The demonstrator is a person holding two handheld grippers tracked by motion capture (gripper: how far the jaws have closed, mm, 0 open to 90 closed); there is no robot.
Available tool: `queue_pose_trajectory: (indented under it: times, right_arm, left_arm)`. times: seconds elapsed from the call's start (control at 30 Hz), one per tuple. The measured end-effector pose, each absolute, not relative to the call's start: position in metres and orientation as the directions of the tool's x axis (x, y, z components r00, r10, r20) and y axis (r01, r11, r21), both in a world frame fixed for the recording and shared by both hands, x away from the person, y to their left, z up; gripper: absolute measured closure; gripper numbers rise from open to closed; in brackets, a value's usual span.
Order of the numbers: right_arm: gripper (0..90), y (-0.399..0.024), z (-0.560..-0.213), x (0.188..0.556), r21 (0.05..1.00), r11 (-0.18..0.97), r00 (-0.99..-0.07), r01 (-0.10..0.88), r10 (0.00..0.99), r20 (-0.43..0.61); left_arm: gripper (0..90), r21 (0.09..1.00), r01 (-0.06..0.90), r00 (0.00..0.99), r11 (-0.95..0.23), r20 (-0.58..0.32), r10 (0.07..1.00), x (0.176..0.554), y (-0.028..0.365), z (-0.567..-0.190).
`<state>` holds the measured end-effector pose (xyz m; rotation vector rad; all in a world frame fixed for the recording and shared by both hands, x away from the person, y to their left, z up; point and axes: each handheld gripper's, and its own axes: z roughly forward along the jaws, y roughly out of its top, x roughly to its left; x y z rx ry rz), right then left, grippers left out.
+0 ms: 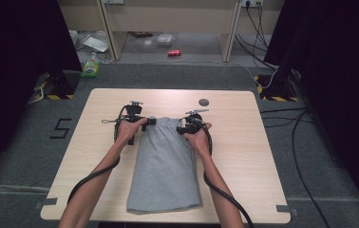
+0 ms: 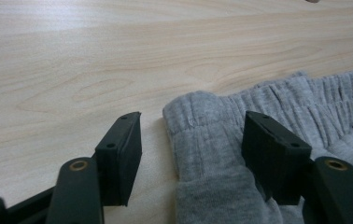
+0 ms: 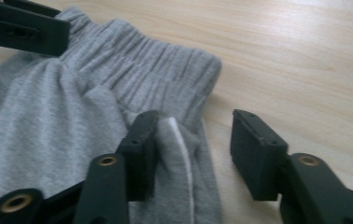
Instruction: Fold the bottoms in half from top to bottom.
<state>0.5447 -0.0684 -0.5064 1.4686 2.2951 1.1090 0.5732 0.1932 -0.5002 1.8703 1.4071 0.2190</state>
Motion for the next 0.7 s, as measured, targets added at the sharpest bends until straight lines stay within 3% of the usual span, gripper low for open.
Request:
queue_pose_trajectory:
  times: [0.37, 0.53, 0.7]
  right_arm:
    - [76.6, -0.07, -0.51, 0.543, 0.661, 0.142, -0.453, 0.737, 0.83, 0.326]
    - [78.9, -0.073, -0.513, 0.542, 0.671, 0.092, -0.438, 0.736, 0.82, 0.368]
    - [79.9, -0.078, -0.507, 0.544, 0.693, 0.073, -0.443, 0.717, 0.816, 0.372]
  left_arm:
    - [54.1, 0.665, 0.739, 0.404, -0.108, -0.308, 0.861, 0.572, 0.189, -0.501]
    - [69.6, 0.703, 0.702, 0.42, -0.113, -0.281, 0.863, 0.569, 0.186, -0.498]
    - [73.0, 0.726, 0.679, 0.436, -0.108, -0.28, 0.855, 0.568, 0.188, -0.488]
